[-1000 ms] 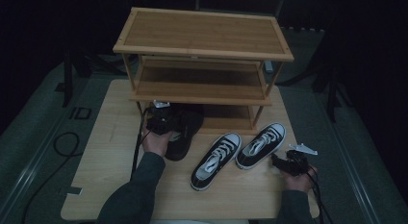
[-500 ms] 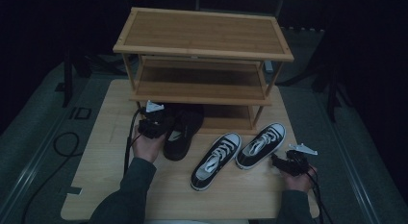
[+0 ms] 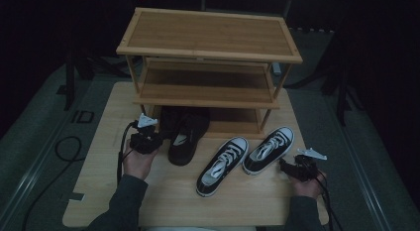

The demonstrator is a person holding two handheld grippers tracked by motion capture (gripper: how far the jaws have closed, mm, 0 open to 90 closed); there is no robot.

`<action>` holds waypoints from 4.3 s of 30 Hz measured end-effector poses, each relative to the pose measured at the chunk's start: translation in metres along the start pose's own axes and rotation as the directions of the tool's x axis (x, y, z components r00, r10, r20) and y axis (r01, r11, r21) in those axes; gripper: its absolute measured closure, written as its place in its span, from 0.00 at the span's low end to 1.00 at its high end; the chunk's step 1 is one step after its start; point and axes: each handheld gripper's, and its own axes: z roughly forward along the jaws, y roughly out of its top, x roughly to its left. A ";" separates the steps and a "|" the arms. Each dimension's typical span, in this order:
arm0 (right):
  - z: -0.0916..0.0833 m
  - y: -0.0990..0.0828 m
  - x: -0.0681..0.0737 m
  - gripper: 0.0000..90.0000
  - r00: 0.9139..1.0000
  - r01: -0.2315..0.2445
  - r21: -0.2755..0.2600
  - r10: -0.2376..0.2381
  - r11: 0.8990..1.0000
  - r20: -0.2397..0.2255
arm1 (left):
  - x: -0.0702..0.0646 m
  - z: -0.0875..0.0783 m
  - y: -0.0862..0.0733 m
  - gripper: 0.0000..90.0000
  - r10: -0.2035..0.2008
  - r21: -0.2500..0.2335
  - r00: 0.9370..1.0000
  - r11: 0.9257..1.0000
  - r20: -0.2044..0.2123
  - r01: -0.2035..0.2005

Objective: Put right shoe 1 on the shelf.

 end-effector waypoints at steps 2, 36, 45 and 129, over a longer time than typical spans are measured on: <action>0.000 0.000 0.000 0.27 1.000 0.000 0.000 0.000 1.000 0.000 | 0.001 0.001 -0.006 1.00 -0.001 0.012 1.000 1.000 -0.001 0.001; 0.000 0.000 0.000 0.27 1.000 -0.001 0.000 0.001 1.000 0.000 | -0.043 0.037 -0.056 1.00 0.089 0.156 0.994 0.983 0.063 -0.098; 0.000 0.000 0.000 0.27 1.000 -0.001 0.000 0.001 1.000 0.000 | -0.060 0.049 -0.046 0.99 0.107 0.138 0.991 0.983 0.074 -0.117; 0.000 0.000 0.000 0.27 1.000 0.001 0.000 -0.001 1.000 0.000 | -0.022 0.130 -0.013 1.00 -0.018 0.210 1.000 0.978 0.022 0.013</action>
